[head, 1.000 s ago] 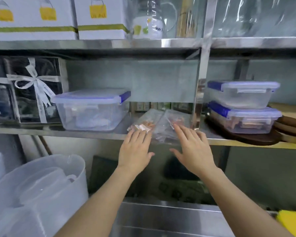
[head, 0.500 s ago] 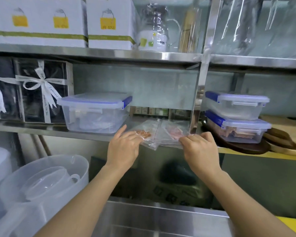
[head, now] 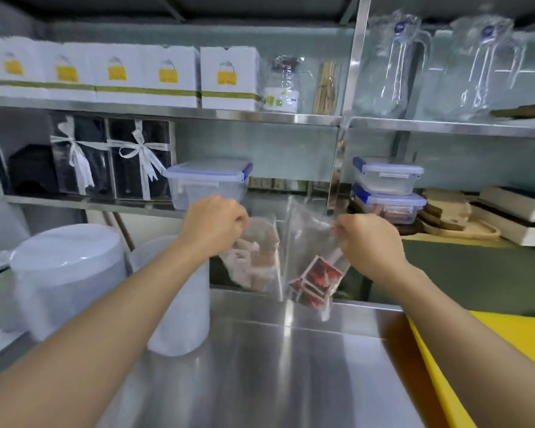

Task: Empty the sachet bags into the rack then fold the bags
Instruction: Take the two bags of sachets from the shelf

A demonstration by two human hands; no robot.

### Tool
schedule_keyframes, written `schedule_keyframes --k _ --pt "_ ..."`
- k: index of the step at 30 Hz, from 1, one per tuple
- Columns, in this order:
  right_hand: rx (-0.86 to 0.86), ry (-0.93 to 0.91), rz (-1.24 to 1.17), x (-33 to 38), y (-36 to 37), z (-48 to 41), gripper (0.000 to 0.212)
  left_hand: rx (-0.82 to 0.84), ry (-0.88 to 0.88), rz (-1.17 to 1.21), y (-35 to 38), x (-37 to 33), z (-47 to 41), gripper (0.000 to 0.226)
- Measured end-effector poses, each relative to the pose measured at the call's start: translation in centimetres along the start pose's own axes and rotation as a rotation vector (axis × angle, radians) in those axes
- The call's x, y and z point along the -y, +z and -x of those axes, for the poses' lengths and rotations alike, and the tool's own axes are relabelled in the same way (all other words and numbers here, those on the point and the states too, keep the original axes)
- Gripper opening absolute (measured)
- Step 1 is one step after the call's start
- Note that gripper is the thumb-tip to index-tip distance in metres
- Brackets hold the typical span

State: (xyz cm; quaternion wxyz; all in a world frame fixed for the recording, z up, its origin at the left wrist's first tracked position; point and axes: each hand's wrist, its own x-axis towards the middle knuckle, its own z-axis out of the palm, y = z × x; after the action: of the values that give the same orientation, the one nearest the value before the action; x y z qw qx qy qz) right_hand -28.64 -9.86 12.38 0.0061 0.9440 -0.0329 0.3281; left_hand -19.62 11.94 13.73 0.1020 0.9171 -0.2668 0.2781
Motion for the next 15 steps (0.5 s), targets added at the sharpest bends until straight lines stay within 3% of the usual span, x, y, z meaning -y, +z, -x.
schedule_keyframes --k 2,5,8,10,15 --pt "0.204 0.06 -0.037 0.6 0.0 2.4 0.018 0.118 -0.038 0.016 -0.7 -0.3 2.6 0.023" --pt "0.469 0.099 -0.117 2.0 1.0 6.9 0.019 0.428 -0.063 0.1 -0.3 -0.6 7.3 0.013" --pt "0.615 0.105 -0.151 3.1 2.5 10.9 0.016 0.607 -0.083 0.133 1.5 -0.5 11.3 0.006" --pt "0.601 0.109 -0.153 3.5 2.7 12.3 0.016 0.574 -0.113 0.119 2.2 -0.1 13.0 0.006" --pt "0.385 0.072 -0.09 4.2 0.8 13.6 0.017 0.255 -0.091 -0.016 0.3 0.0 15.3 0.024"
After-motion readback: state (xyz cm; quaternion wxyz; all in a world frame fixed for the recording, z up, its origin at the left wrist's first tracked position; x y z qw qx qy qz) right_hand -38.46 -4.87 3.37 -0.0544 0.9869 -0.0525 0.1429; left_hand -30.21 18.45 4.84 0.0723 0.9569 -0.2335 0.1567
